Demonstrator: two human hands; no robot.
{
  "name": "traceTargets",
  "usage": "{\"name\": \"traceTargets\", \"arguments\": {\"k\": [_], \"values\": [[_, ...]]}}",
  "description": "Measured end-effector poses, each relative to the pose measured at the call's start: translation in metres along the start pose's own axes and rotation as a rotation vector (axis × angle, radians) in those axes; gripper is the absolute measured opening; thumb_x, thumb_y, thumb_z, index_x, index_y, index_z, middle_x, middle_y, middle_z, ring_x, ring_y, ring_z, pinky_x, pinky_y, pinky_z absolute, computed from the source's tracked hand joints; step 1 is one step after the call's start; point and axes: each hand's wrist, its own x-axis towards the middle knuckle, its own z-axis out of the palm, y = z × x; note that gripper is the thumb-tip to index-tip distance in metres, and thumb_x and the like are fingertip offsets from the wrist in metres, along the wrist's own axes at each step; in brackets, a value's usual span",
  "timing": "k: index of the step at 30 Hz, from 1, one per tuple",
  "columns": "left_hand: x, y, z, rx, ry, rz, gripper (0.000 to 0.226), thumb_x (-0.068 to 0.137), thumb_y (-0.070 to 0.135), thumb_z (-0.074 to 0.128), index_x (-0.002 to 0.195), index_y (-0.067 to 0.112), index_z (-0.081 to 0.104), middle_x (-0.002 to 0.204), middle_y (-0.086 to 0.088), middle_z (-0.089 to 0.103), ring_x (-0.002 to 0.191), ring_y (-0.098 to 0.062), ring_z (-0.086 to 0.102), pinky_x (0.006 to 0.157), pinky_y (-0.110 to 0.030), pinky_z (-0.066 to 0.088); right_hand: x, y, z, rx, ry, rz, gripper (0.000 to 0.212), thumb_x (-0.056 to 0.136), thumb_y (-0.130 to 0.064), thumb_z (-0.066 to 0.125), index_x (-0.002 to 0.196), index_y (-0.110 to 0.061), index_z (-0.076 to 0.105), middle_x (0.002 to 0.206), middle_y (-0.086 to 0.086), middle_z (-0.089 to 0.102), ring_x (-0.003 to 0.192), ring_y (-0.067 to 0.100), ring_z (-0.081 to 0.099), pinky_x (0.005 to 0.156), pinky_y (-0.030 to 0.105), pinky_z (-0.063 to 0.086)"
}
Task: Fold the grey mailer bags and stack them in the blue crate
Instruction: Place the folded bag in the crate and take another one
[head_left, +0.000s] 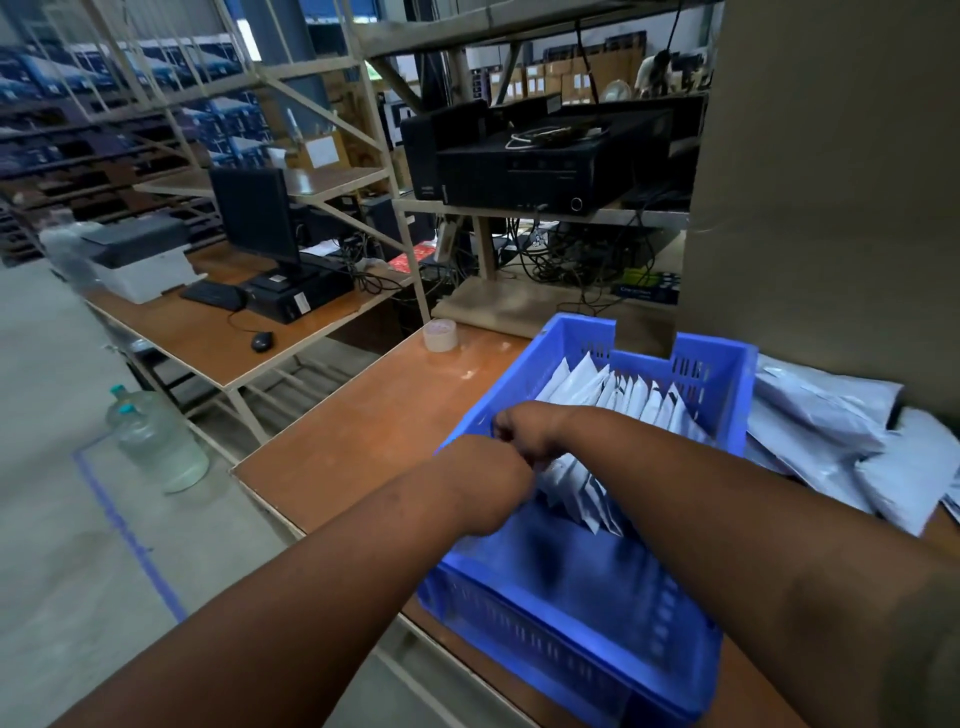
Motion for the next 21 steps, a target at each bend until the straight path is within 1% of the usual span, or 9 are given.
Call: {"name": "traceTargets", "arguments": {"k": [2,4,7,10,12,14,17,19,21], "values": [[0.009,0.0,0.008,0.055,-0.102,0.095,0.021,0.093,0.007,0.063,0.109,0.017,0.072,0.107,-0.005,0.069,0.089,-0.031,0.064,0.066,-0.039,0.046,-0.003,0.006,0.001,-0.08,0.138,-0.06,0.019,0.088,-0.018,0.068,0.105,-0.025,0.064,0.1,0.005,0.072,0.081,0.03,0.072,0.063,0.033,0.056],[0.016,-0.002,0.019,0.138,-0.168,0.147,0.022,0.092,0.01,0.066,0.112,0.015,0.072,0.111,-0.008,0.069,0.098,-0.035,0.068,0.072,-0.044,0.056,-0.007,0.018,-0.001,-0.224,0.204,-0.075,0.03,0.091,-0.02,0.063,0.117,-0.032,0.059,0.104,-0.005,0.062,0.094,0.029,0.064,0.077,0.035,0.049],[0.027,-0.006,0.032,0.238,-0.2,0.208,0.027,0.091,0.015,0.069,0.118,0.016,0.071,0.121,-0.009,0.064,0.114,-0.038,0.062,0.073,-0.045,0.053,-0.014,0.038,-0.004,-0.458,0.127,0.0,0.06,0.091,-0.024,0.063,0.145,-0.043,0.044,0.12,0.0,0.055,0.11,0.032,0.061,0.086,0.036,0.045],[0.034,-0.006,0.039,0.248,-0.179,0.22,0.03,0.096,0.019,0.066,0.126,0.022,0.068,0.13,-0.008,0.054,0.126,-0.037,0.05,0.077,-0.045,0.049,-0.014,0.051,-0.004,-0.547,0.096,0.072,0.072,0.09,-0.025,0.069,0.152,-0.045,0.038,0.129,0.005,0.052,0.12,0.032,0.061,0.084,0.038,0.046],[0.035,-0.007,0.045,0.287,-0.126,0.206,0.031,0.096,0.024,0.067,0.127,0.026,0.069,0.131,-0.006,0.052,0.129,-0.035,0.045,0.091,-0.047,0.048,-0.011,0.052,-0.001,-0.55,0.137,0.083,0.066,0.088,-0.021,0.07,0.146,-0.038,0.044,0.121,0.005,0.054,0.111,0.03,0.062,0.077,0.037,0.045],[0.035,-0.005,0.053,0.326,-0.101,0.186,0.031,0.096,0.027,0.067,0.127,0.026,0.069,0.131,-0.006,0.053,0.127,-0.035,0.046,0.099,-0.047,0.042,-0.012,0.049,-0.003,-0.556,0.155,0.083,0.053,0.088,-0.02,0.068,0.136,-0.031,0.05,0.111,0.003,0.055,0.1,0.029,0.061,0.075,0.036,0.045],[0.037,-0.001,0.057,0.296,-0.165,0.173,0.037,0.092,0.032,0.072,0.128,0.027,0.067,0.129,-0.006,0.056,0.121,-0.032,0.054,0.097,-0.044,0.045,-0.014,0.049,-0.013,-0.503,0.154,0.134,0.029,0.099,-0.023,0.055,0.127,-0.021,0.059,0.115,0.006,0.059,0.099,0.028,0.056,0.084,0.035,0.042],[0.038,-0.001,0.057,0.225,-0.213,0.155,0.047,0.087,0.035,0.078,0.13,0.025,0.065,0.127,-0.008,0.056,0.116,-0.033,0.059,0.094,-0.044,0.052,-0.014,0.054,-0.019,-0.501,0.171,0.163,0.027,0.1,-0.019,0.052,0.126,-0.017,0.061,0.118,0.008,0.061,0.101,0.029,0.056,0.084,0.036,0.04],[0.041,-0.003,0.056,0.165,-0.24,0.149,0.059,0.08,0.038,0.086,0.133,0.024,0.064,0.128,-0.009,0.053,0.113,-0.035,0.06,0.089,-0.045,0.053,-0.018,0.055,-0.018,-0.543,0.173,0.16,0.027,0.099,-0.02,0.055,0.125,-0.019,0.06,0.122,0.009,0.062,0.103,0.031,0.058,0.082,0.036,0.04]]}}
